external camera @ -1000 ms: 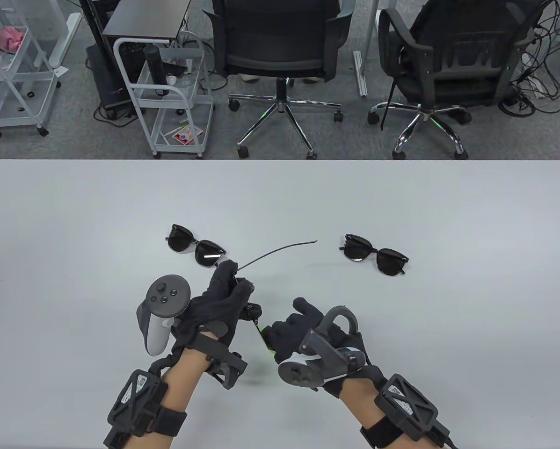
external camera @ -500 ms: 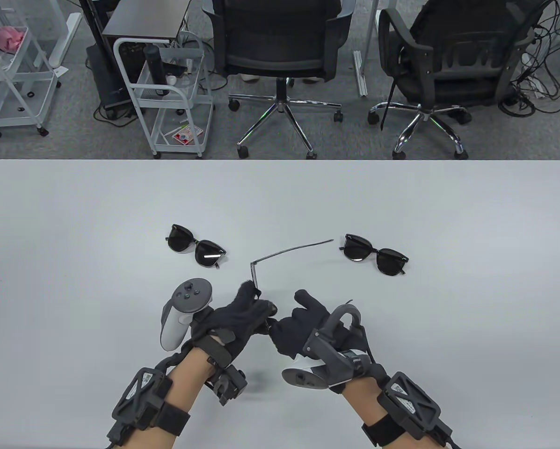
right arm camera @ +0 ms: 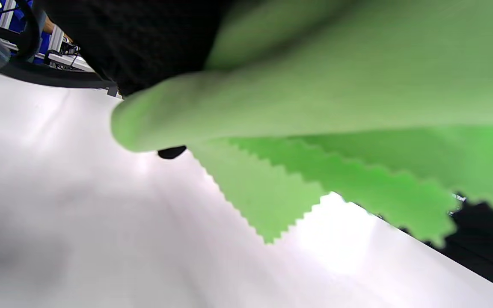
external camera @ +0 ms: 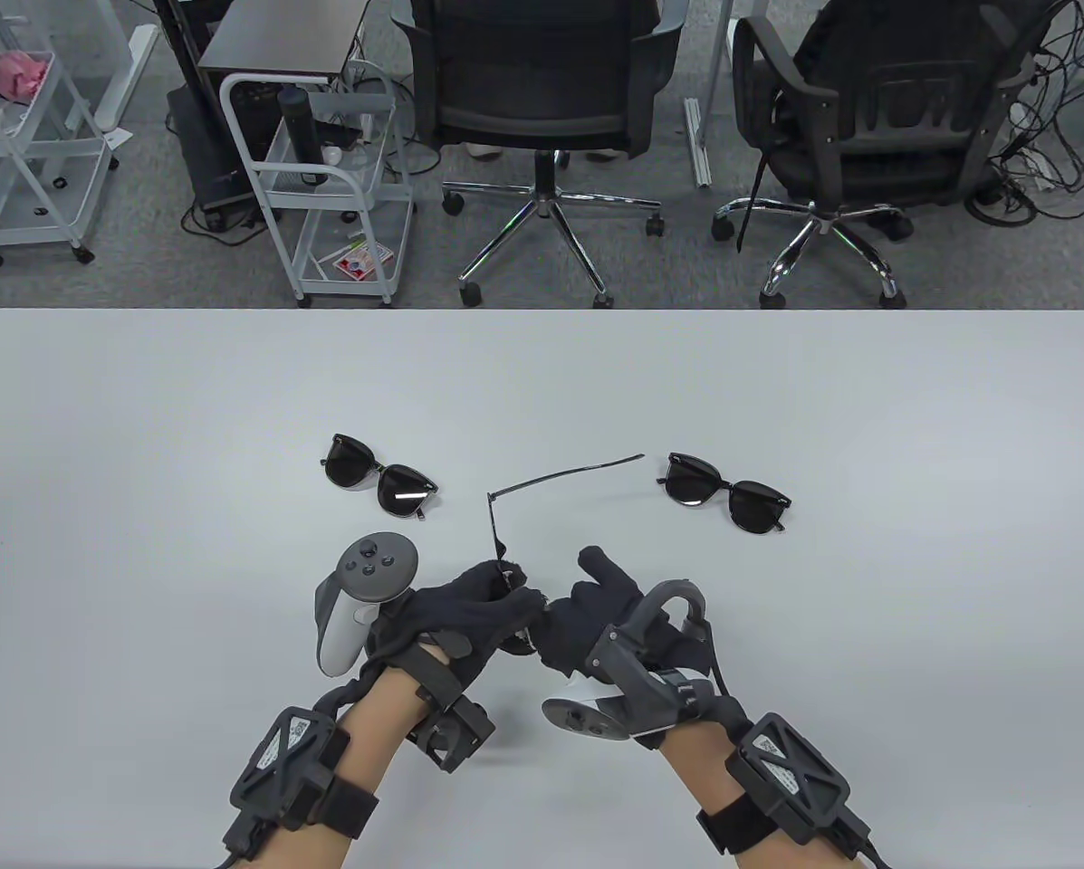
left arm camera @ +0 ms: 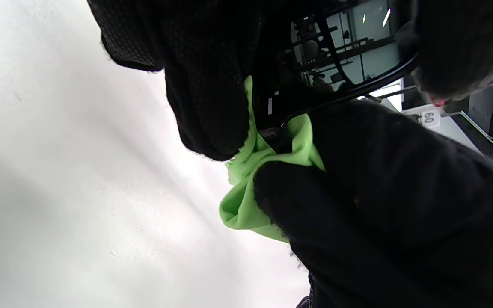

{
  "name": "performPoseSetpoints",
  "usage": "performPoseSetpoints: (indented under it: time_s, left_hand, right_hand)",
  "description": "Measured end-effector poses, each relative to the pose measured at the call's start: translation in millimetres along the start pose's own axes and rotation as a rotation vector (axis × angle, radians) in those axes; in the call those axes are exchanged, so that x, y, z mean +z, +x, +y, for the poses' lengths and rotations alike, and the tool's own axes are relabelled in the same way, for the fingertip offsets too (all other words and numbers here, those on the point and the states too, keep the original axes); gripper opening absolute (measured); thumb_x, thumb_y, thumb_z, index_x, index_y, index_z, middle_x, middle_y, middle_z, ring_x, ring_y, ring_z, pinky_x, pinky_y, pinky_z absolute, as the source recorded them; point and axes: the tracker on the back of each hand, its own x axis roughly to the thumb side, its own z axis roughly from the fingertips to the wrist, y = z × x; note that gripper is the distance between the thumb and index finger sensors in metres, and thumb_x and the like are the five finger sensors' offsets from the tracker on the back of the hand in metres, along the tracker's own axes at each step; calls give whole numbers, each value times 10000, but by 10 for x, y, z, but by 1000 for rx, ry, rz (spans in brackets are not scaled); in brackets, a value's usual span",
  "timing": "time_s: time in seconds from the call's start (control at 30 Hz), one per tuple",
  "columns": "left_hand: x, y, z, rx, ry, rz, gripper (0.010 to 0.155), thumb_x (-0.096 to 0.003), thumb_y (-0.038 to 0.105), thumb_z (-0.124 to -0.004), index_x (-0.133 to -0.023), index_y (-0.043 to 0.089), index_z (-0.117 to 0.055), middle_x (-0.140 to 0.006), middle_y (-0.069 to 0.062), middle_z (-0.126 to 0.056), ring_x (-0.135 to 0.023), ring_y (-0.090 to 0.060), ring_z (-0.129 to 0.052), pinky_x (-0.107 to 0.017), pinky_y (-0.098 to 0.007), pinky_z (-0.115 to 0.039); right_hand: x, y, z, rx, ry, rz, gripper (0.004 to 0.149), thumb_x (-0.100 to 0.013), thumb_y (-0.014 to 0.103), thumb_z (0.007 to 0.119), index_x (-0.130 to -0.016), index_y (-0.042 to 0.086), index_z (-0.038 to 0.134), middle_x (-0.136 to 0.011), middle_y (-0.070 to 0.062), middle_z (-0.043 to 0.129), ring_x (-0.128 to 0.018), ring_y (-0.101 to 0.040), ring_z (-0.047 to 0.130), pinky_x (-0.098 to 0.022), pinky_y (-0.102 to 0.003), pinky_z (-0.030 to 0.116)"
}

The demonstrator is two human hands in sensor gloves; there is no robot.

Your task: Dust sunglasses

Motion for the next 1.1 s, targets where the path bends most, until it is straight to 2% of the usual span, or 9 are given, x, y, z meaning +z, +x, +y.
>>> performPoseSetpoints:
  time_s: [0.33,0.47,0.6,0.67,0.77,0.87,1.0,1.1]
  left_hand:
    - [36,-33,164,22,67,10,973,-290,780,-827,-1000,147,-621,-854,26,-899,-584,-126,-1174,-666,-377,-786]
    - [53,-56,243,21,97,21,971,-291,771,-831,-1000,142,-619,-858,14,-896,-581,-130,-1176,-663,-379,-786]
    - [73,-112,316,8,104,38,963,-298,754,-840,-1002,138,-611,-868,6,-885,-596,-138,-1172,-667,-379,-779]
    - [75,-98,301,6,97,36,960,-303,740,-842,-1004,129,-602,-873,-7,-875,-594,-142,-1167,-673,-375,-768]
    - [82,-83,316,10,89,26,961,-310,731,-839,-1008,120,-587,-881,-14,-863,-598,-137,-1167,-675,-370,-765]
    - [62,-98,256,60,37,22,962,-321,726,-834,-1013,113,-572,-892,-22,-851,-613,-137,-1164,-678,-364,-763]
    - [25,-23,64,75,-37,-13,967,-320,728,-818,-1024,129,-535,-919,-11,-820,-660,-119,-1150,-689,-345,-759]
    - [29,56,-43,74,-47,-34,972,-318,721,-813,-1034,141,-501,-939,-8,-792,-687,-134,-1132,-700,-345,-744]
  right_hand:
    - [94,-216,36,39,31,66,442,-381,385,836,-728,133,940,-596,-33,1056,-445,-227,1067,-614,-616,700]
    - [131,-309,69,110,94,95,437,-385,384,834,-733,143,939,-606,-29,1057,-459,-229,1067,-618,-621,689]
    - [196,-410,219,153,165,141,436,-386,384,835,-735,145,940,-614,-29,1056,-468,-232,1070,-614,-624,690]
    - [176,-363,200,163,138,135,433,-378,363,854,-727,128,953,-613,-52,1063,-470,-263,1070,-608,-638,680]
    - [151,-246,113,308,114,70,429,-389,385,844,-737,155,946,-634,-23,1065,-493,-239,1081,-612,-621,691]
    - [111,-148,50,221,50,56,428,-387,376,852,-736,147,949,-643,-33,1068,-508,-257,1081,-611,-628,687]
    - [37,33,-39,166,-44,12,430,-390,387,846,-744,162,940,-652,-15,1063,-518,-242,1082,-616,-613,700]
    - [12,136,-52,138,-75,-21,431,-386,377,859,-736,142,948,-641,-36,1064,-505,-253,1079,-617,-612,700]
